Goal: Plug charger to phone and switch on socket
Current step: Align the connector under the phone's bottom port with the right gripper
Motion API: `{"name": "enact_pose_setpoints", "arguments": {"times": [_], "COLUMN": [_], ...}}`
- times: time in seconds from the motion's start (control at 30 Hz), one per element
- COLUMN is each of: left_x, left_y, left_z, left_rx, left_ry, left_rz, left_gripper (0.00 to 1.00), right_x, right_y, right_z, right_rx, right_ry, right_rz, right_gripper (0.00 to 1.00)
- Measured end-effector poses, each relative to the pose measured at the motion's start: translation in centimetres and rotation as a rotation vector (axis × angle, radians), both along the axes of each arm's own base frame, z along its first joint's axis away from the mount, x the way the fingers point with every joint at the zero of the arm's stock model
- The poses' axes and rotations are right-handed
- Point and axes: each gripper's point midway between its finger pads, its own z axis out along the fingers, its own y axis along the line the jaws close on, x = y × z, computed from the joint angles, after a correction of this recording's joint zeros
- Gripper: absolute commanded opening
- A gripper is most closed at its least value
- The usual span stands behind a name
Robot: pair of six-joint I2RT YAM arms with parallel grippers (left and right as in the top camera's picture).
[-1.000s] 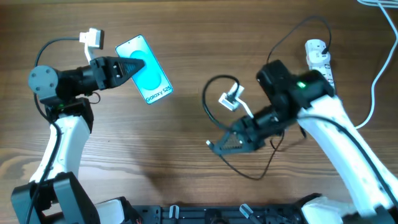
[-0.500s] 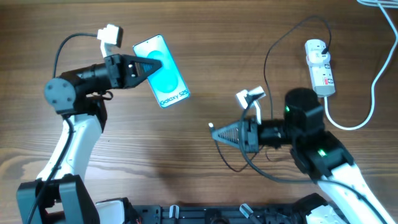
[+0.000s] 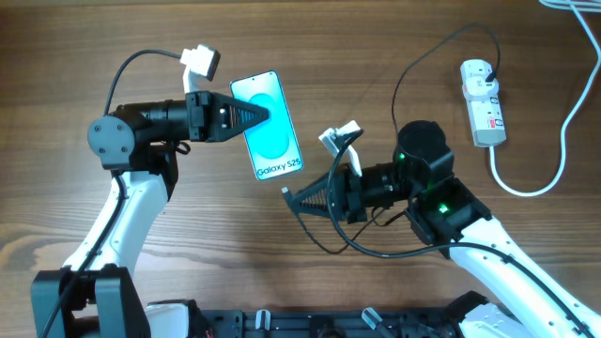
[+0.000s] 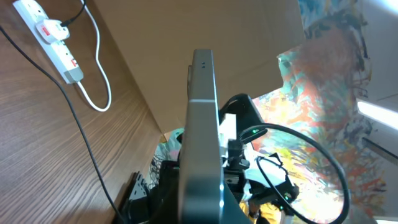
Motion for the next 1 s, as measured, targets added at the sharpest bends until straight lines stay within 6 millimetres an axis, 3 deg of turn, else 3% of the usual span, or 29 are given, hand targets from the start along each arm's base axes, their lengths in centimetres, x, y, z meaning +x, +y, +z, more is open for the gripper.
{"name": "enact_pose_setpoints", "arguments": {"times": [0.3,1.0], "left_x": [-0.1,0.1], "left_y": [0.0,0.0], "left_z": [0.0,0.1], "left_rx": [0.002,-0.003], "left_ry": [0.000,0.000], "left_rz": [-0.003,0.005], "left_gripper": [0.04,0.04], "right_x": [1.4,1.8], "right_y": [0.2,0.3], "right_z": [0.1,0.2], "right_rx": [-0.009,-0.006], "right_ry": [0.025,0.023], "right_rz": [-0.080,-0.110], "right_gripper": [0.05,0.05]}}
